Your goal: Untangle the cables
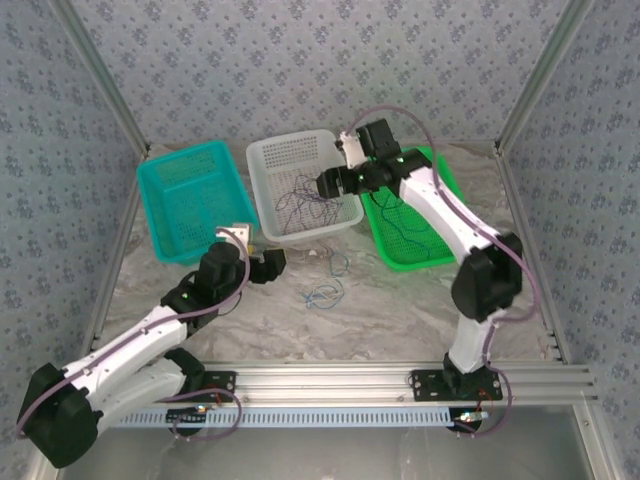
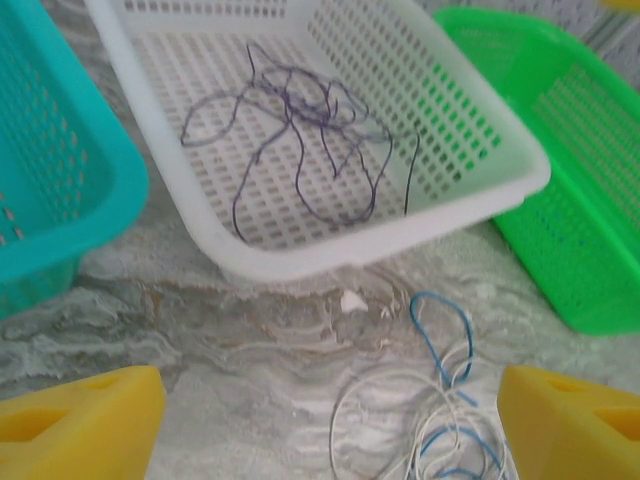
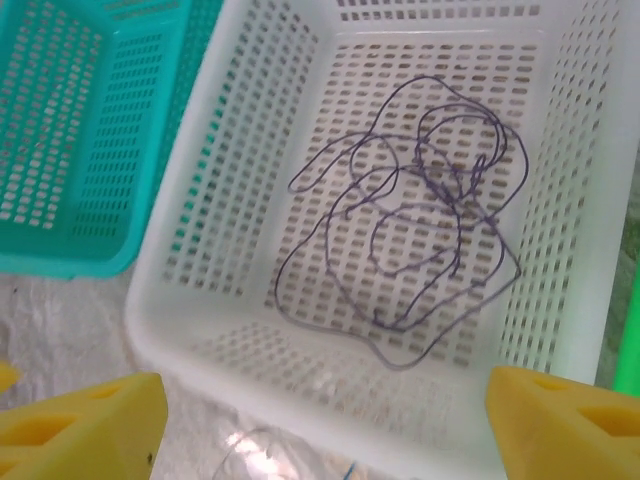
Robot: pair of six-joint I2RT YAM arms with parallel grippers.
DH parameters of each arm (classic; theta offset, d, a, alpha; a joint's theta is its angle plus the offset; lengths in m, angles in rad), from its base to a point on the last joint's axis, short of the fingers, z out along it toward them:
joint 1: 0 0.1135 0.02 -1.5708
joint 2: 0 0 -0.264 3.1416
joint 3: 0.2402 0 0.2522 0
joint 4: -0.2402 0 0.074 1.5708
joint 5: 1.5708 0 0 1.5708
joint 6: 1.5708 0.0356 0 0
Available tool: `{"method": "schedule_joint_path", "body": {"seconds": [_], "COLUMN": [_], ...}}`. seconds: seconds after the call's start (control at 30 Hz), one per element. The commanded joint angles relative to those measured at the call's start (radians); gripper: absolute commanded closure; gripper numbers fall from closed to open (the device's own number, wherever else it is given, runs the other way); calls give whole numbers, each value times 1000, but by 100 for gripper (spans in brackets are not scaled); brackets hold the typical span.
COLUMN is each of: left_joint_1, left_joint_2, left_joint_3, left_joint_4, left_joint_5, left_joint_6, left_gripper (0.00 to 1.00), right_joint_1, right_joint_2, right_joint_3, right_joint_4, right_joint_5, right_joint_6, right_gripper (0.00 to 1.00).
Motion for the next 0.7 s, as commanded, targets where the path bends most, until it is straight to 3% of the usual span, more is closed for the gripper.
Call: {"method": "schedule_joint_path", "body": {"seconds": [0.0,0.23,0.37,0.53,0.67], "left_joint_1": [-36,-118,-169,-199,-205], "left_joint_2": [46,242,375,481,567], "left_joint_3": [18,111,174,224,272], "left_joint_4": [29,51,83,139,138], "left_joint_5": [50,143,181,207,226], "left_joint_6": [11,60,63,62,52], "left_gripper": [14,22,29,31,35], "right_joint_1": [38,36,30,28,21], "right_joint_2": [-99,-353,-504,-676,-769], "right_joint_3": [-148,-478,-685,-825,-885], "right_joint_4": [95,196,244,245,210], "right_joint_5": [66,188,207,250,274], "right_joint_6": [11,78,113,139,159], "right_gripper": [15,17,25,33,33]}}
